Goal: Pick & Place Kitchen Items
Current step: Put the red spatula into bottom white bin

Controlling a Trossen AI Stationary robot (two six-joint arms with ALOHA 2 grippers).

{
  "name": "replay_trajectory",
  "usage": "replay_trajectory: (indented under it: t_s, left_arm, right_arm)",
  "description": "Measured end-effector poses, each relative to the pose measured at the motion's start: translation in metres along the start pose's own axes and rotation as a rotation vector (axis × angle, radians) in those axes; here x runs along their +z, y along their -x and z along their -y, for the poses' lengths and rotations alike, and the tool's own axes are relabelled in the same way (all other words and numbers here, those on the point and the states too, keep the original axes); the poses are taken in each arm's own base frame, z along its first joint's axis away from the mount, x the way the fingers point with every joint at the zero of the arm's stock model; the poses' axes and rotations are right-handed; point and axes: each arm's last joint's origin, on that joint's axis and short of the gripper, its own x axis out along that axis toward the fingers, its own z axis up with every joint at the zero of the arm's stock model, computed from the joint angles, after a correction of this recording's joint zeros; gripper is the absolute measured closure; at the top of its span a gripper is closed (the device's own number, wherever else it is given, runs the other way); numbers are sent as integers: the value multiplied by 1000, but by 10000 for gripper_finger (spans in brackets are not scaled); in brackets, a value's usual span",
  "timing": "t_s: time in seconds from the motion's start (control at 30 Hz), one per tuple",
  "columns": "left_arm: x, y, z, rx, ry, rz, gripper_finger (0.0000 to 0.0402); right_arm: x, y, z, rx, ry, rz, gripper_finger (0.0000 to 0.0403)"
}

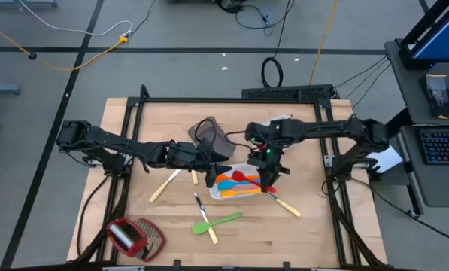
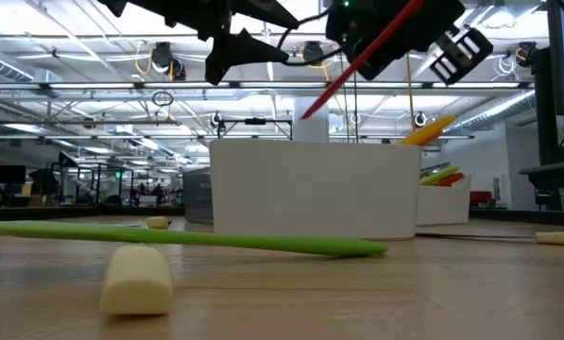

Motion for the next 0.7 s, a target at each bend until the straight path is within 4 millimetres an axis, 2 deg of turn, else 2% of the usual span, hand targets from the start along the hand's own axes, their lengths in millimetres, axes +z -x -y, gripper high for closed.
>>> replay_trajectory:
  t_s: [0.7]
  left_arm:
    - [0,0,0,1,-47,-1,186]
  right_arm:
    - [57,-16,15,1,-34,-7,360]
